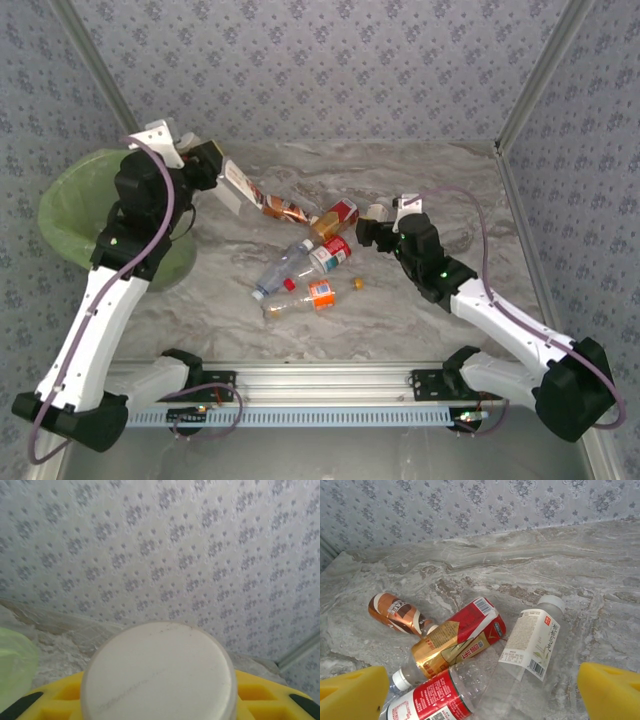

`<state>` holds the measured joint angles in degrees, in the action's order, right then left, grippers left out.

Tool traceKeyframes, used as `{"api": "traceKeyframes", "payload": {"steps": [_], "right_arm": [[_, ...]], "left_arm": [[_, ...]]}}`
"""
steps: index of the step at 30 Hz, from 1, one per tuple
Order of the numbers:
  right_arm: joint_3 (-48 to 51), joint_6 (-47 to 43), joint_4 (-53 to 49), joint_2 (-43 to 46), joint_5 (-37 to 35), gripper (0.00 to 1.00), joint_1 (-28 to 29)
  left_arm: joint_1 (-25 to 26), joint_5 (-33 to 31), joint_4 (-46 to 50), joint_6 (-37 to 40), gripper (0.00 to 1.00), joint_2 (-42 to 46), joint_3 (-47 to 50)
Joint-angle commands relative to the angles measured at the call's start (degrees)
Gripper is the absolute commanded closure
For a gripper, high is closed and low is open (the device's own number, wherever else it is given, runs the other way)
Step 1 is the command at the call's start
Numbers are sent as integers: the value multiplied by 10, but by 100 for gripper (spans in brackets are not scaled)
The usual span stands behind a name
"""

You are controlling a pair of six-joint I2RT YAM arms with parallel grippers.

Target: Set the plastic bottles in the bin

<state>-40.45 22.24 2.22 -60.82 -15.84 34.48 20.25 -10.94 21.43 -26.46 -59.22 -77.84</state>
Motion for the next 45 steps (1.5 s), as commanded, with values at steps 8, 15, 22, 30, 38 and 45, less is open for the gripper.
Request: {"api": "traceKeyframes", "payload": {"steps": [8, 15, 22, 30, 38, 45], "right_arm": [[-27, 45, -19, 1, -78, 1, 0], [-13, 40, -9, 14, -62, 1, -6], [-15, 40, -23, 19, -67, 1, -8], [-10, 48, -24, 19, -75, 1, -9], [-12, 45, -28, 18, -76, 1, -9], [-7, 47, -25, 14, -77, 1, -9]], "left_arm": [[-5, -217, 41, 103, 100, -8, -67], [-91, -248, 80, 98, 100, -44, -94], [-210, -223, 77, 82, 100, -54, -77], [-302, 44, 76, -16, 100, -24, -61], [-303, 158, 78, -30, 100, -13, -138], [-303, -50, 89, 28, 100, -18, -150]]}}
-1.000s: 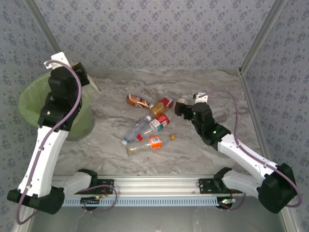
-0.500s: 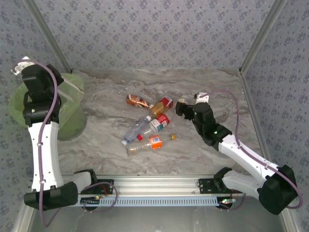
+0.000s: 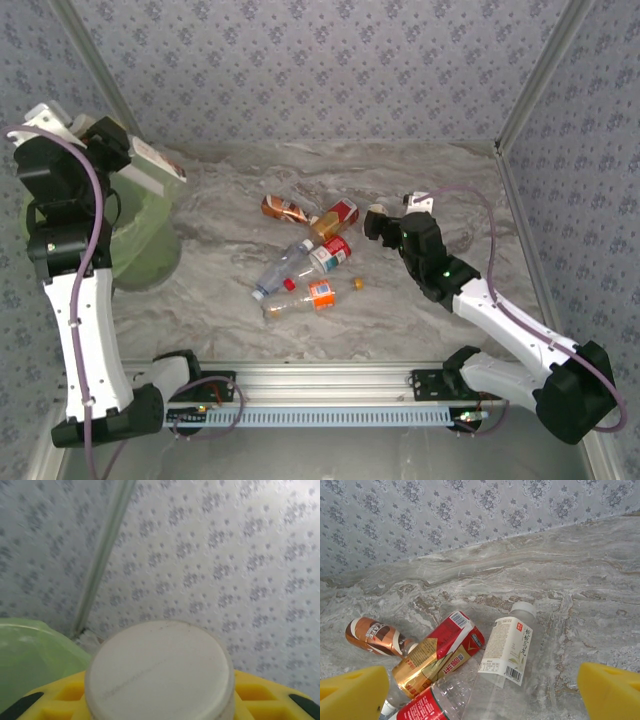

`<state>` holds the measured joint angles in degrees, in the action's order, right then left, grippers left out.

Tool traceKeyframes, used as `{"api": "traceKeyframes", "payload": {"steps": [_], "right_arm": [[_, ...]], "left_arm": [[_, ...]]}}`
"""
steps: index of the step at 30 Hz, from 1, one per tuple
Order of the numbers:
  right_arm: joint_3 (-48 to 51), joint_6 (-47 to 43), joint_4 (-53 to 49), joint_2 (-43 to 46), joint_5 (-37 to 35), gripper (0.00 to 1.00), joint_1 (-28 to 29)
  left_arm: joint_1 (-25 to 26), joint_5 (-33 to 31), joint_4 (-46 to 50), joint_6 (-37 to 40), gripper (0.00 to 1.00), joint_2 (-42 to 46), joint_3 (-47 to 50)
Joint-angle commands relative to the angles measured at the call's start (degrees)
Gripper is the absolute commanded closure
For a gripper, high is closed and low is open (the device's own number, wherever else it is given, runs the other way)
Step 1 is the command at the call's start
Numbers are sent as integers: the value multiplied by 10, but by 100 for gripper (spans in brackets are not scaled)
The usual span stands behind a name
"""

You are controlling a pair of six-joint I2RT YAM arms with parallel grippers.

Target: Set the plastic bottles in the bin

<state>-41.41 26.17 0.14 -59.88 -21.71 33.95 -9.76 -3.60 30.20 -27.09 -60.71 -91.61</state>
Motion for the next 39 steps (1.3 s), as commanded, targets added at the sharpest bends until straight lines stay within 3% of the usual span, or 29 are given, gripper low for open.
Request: {"api": "traceKeyframes", "payload": {"steps": [1, 3, 7, 14, 20, 24, 28, 34, 39], "right_arm": [[2, 6, -5, 5, -18, 1, -4], [3, 3, -6, 5, -17, 1, -4], [3, 5, -7, 5, -18, 1, -5], [2, 5, -13, -1, -13, 1, -5], [-1, 6, -15, -8, -13, 1, -5], [-5, 6, -20, -13, -9, 1, -5], [-6, 4, -29, -12, -13, 1, -6], [-5, 4, -36, -13, -16, 1, -6], [-6, 3, -37, -18, -17, 1, -6]], "left_arm": [[-3, -173, -1, 43, 100, -8, -7], [-2, -264, -16, 68, 100, -18, 14], [-4, -360, -51, 101, 100, -38, 56], [-63, -409, -27, 44, 100, -87, 92], [-73, -356, -13, 12, 100, -104, 125], [-74, -357, 12, -10, 100, -127, 129], [-72, -308, 33, -37, 100, -151, 134], [-46, -222, 26, -72, 100, -158, 158], [-15, -186, 20, -99, 100, -164, 158]]}}
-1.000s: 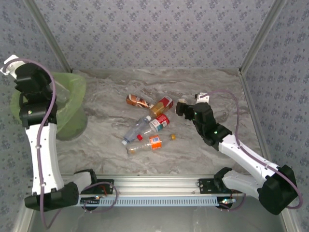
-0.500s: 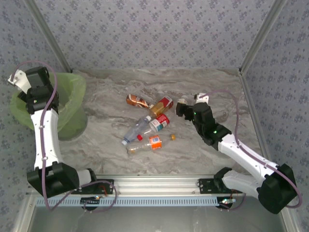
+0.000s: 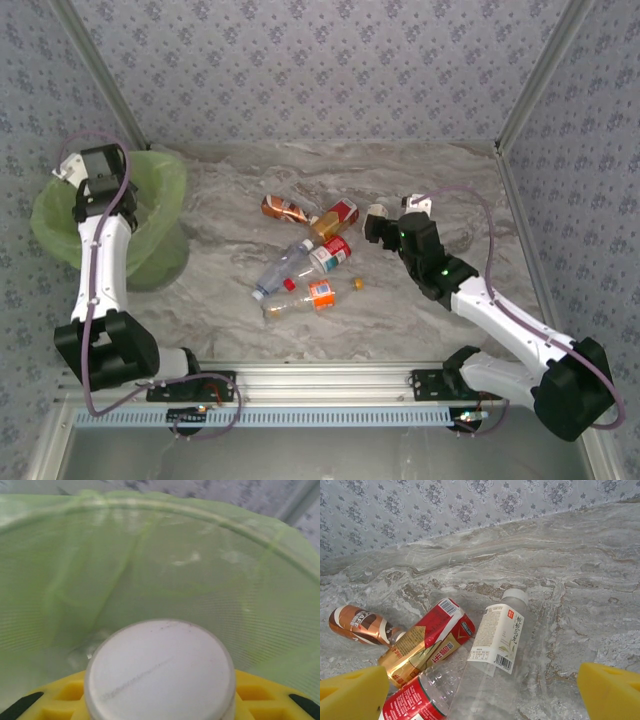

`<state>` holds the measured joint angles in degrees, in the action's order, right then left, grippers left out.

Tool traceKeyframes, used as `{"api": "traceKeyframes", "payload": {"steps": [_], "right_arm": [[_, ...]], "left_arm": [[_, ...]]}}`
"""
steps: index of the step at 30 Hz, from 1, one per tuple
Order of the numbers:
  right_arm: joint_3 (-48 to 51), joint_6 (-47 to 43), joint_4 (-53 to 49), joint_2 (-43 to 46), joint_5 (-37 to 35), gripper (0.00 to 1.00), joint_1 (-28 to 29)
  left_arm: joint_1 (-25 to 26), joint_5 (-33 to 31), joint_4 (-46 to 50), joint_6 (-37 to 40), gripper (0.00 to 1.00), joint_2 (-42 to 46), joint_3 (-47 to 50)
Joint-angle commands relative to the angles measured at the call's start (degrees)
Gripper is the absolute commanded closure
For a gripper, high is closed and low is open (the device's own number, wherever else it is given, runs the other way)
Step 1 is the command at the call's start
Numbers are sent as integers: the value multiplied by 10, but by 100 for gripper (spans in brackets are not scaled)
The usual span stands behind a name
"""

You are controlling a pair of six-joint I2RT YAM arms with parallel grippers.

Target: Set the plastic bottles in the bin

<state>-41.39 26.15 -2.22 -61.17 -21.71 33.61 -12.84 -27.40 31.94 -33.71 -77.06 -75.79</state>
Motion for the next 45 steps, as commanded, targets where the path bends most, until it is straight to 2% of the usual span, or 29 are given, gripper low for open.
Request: {"api": "traceKeyframes", "payload": {"steps": [1, 6, 9, 11, 13, 14, 15, 20, 26, 33, 41, 45], "right_arm": [[-7, 2, -14, -5, -16, 1, -3], [-7, -1, -17, -4, -18, 1, -2], [-7, -6, -20, -3, -18, 1, -4], [-8, -7, -21, -2, -19, 1, -3], [-7, -8, -20, -1, -19, 1, -4], [-8, -8, -20, -2, -21, 1, -5], [-8, -8, -20, -2, -21, 1, -4], [-4, -6, -15, -4, -21, 1, -6], [-1, 1, -19, -15, 13, 1, -23], [-7, 20, -27, -41, 32, 1, -39], [-21, 50, -43, -86, 42, 1, -41], [-25, 81, -46, -107, 78, 1, -53]], "left_arm": [[20, 61, 1, -38, 99, -3, -1], [34, 65, -1, -43, 97, -12, -8], [34, 45, 8, -35, 87, -20, -16], [34, 32, 19, -29, 65, -24, -24], [34, 24, 27, -25, 36, -24, -31], [34, 23, 30, -25, 28, -23, -34], [34, 22, 31, -22, 24, -20, -36], [34, 22, 29, 4, 15, 1, -42], [34, 38, 19, 23, 3, 39, -31], [33, 122, -8, 48, 1, 74, -14], [34, 261, -79, 58, 1, 146, 25], [34, 333, -106, 48, 1, 182, 47]]}}
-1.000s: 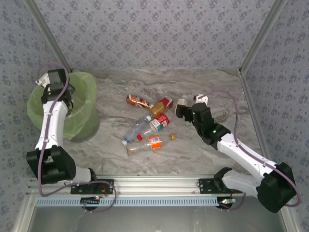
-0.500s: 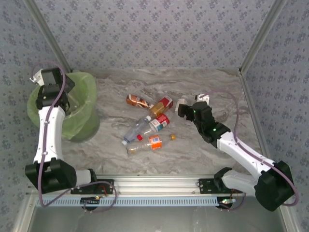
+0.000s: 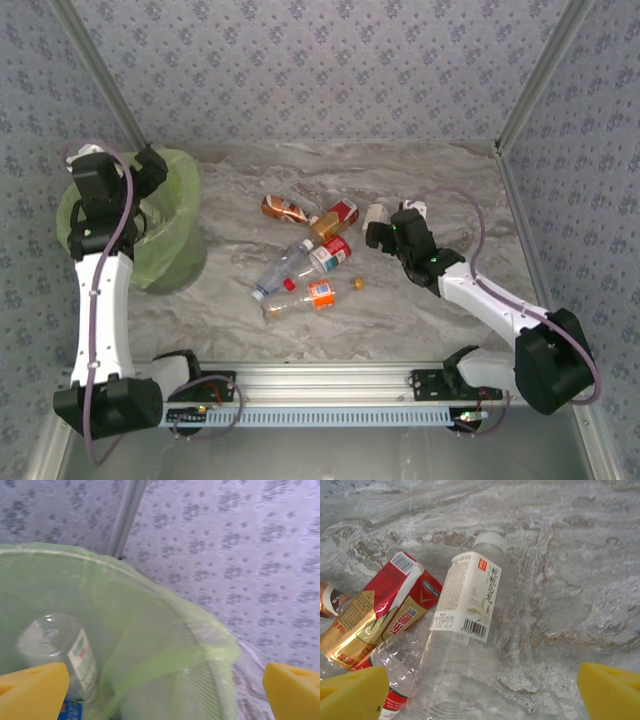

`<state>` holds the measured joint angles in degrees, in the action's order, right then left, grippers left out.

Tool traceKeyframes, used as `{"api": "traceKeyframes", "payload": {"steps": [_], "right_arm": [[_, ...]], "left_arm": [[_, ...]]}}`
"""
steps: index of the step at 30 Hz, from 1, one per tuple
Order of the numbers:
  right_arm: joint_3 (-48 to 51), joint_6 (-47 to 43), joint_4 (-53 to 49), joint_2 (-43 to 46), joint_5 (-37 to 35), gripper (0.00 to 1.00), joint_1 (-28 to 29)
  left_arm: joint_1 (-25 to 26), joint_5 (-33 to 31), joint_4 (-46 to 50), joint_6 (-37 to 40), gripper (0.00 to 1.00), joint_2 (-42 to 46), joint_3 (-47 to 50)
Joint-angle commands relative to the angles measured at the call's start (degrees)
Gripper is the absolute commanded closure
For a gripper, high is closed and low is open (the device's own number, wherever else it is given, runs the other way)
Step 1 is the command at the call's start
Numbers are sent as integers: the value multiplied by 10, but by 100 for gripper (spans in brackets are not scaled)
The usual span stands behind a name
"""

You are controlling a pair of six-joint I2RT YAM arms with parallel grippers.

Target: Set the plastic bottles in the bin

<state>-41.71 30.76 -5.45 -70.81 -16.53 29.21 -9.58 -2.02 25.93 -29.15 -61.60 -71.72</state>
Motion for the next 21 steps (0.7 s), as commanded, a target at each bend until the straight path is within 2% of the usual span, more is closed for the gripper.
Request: {"api": "traceKeyframes", "payload": {"steps": [1, 6, 7, 9, 11, 15, 19, 21], "right_arm": [[-21, 41, -13, -17, 37, 1, -12], [-30, 49, -21, -50, 64, 1, -22], [-31, 77, -21, -55, 72, 1, -26], [-24, 107, -5, -68, 104, 1, -40], [-22, 110, 5, -81, 128, 1, -46], [-37, 115, 4, -113, 121, 1, -48], [-68, 81, 17, -154, 164, 2, -43], [-84, 91, -5, -172, 142, 2, -35]], "left_arm": [[1, 103, -55, -4, 1, 38, 13], [3, 268, -127, -34, 1, 70, 50], [5, 297, -139, -40, 1, 71, 56], [16, 330, -143, -40, 1, 70, 57], [34, 341, -137, -28, 1, 67, 57], [78, 339, -119, 2, 1, 58, 58], [114, 321, -117, 14, 1, 49, 68], [125, 311, -115, 21, 1, 47, 72]]}}
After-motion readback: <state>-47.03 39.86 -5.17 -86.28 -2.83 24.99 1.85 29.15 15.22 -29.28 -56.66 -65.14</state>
